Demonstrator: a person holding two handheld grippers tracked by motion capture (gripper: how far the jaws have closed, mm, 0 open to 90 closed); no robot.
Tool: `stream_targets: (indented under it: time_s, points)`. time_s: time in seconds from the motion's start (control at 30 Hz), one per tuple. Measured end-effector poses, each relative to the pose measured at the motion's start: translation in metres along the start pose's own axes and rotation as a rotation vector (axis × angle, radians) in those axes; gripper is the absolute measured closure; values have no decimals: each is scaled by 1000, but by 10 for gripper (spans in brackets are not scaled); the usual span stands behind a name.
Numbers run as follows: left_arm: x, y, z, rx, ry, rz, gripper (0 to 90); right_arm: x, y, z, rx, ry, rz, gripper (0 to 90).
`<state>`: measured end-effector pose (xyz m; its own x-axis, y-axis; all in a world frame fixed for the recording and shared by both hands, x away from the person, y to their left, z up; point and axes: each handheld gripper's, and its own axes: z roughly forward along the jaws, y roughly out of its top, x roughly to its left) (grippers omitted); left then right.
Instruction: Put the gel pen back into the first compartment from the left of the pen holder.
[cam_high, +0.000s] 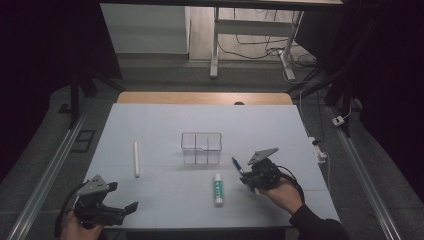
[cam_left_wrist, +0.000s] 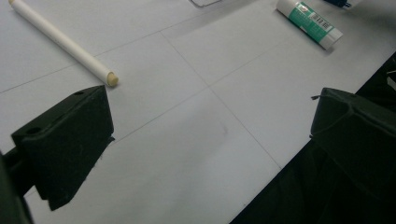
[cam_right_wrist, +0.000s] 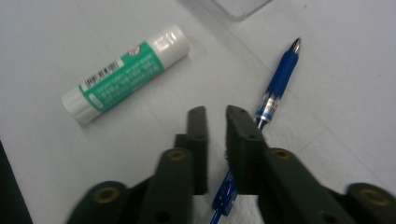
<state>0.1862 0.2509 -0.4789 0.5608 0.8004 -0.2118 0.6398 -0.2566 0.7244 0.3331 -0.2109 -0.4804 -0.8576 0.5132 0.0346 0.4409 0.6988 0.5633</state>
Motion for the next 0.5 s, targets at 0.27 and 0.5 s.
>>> stream_targets:
  time_s: [0.27,0.5]
  points:
    - [0,0,0,2,-1,2,0,0,-6,11,73,34,-26,893]
    - [0,0,1,8,2,3,0,-4,-11,18,127,47,-4,893]
